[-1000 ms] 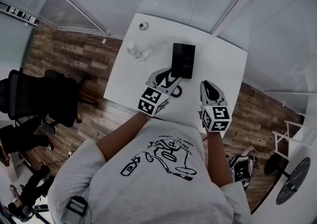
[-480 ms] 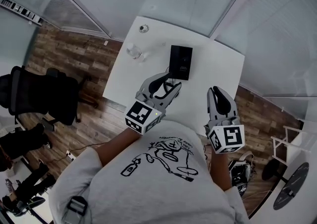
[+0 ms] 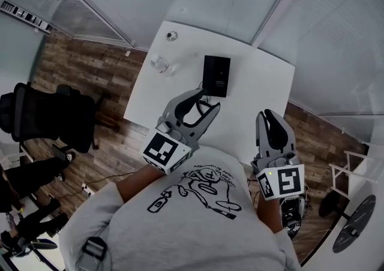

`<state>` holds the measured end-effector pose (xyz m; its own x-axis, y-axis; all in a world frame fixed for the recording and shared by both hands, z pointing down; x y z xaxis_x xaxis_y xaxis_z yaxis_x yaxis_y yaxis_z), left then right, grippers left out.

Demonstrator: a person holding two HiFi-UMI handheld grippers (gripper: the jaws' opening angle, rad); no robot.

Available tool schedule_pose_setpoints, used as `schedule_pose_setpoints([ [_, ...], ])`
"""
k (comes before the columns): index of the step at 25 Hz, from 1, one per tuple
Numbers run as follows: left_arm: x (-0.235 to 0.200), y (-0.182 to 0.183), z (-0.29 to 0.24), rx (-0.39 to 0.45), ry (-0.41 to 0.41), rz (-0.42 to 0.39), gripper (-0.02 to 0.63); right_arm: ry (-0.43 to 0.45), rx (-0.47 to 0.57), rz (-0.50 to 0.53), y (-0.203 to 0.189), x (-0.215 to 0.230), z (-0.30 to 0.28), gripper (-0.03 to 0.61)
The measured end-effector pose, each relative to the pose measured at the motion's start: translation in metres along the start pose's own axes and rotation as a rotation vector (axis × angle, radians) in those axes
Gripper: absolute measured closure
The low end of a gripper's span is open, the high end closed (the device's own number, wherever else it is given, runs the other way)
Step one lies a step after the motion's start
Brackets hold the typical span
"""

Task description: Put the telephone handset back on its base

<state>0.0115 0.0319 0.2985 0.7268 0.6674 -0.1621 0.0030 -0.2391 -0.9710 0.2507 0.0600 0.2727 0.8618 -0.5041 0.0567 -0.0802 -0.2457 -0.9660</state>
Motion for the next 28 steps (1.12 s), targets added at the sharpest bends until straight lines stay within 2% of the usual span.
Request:
schedule_pose_setpoints([
  [9, 0.0087, 0.0027, -0.0056, -0.006, -0.021, 0.001, 0.443, -0.011, 0.009, 0.003, 0.0057, 0.0037, 0.0046, 0.563],
  [28, 0.0073, -0.0013, -0.0096, -0.017, -0.011, 0.019, 0.443, 0.002, 0.005, 0.011, 0.0066, 0.0053, -0.0005, 0.563],
])
Point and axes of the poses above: the fingertips, and each gripper's own axes: z backward along the fingers, x to its right, y out of its top, the point moved 10 cm from there along z, backward along the fingers, and after that the axes turned 3 degrees about -x, right-handed, at the moved point
